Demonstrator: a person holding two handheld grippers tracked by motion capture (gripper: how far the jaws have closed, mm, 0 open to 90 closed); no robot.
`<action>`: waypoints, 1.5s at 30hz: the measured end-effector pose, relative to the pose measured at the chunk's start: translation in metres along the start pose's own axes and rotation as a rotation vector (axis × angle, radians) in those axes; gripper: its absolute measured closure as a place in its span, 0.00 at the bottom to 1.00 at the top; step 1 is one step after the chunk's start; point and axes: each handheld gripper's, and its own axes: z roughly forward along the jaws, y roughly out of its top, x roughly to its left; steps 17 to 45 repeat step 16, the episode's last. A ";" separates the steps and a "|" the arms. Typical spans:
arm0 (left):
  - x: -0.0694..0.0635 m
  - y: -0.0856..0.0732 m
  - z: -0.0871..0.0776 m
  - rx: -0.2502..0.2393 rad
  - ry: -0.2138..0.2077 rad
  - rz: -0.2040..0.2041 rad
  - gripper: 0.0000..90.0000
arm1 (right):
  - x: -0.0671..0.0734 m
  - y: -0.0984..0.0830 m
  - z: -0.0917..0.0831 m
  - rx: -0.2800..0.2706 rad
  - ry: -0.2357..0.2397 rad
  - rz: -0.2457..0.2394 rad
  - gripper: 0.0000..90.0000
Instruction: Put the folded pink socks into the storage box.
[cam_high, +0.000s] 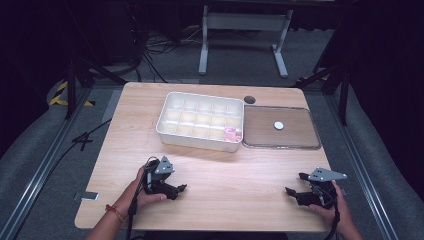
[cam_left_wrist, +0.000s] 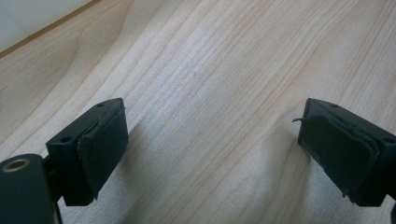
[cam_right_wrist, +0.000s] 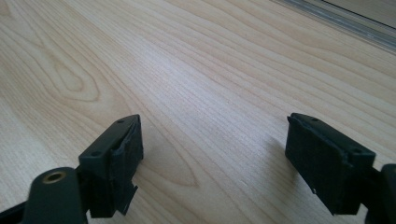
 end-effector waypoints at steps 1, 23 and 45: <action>0.000 0.000 0.000 0.000 0.000 0.000 0.10 | 0.000 0.000 0.000 0.000 0.000 0.000 0.22; 0.000 0.000 0.000 0.001 -0.001 0.002 0.09 | 0.000 0.000 0.000 -0.001 -0.003 -0.001 0.22; 0.000 0.000 0.000 0.001 -0.001 0.002 0.09 | 0.000 0.000 0.000 -0.001 -0.003 -0.001 0.22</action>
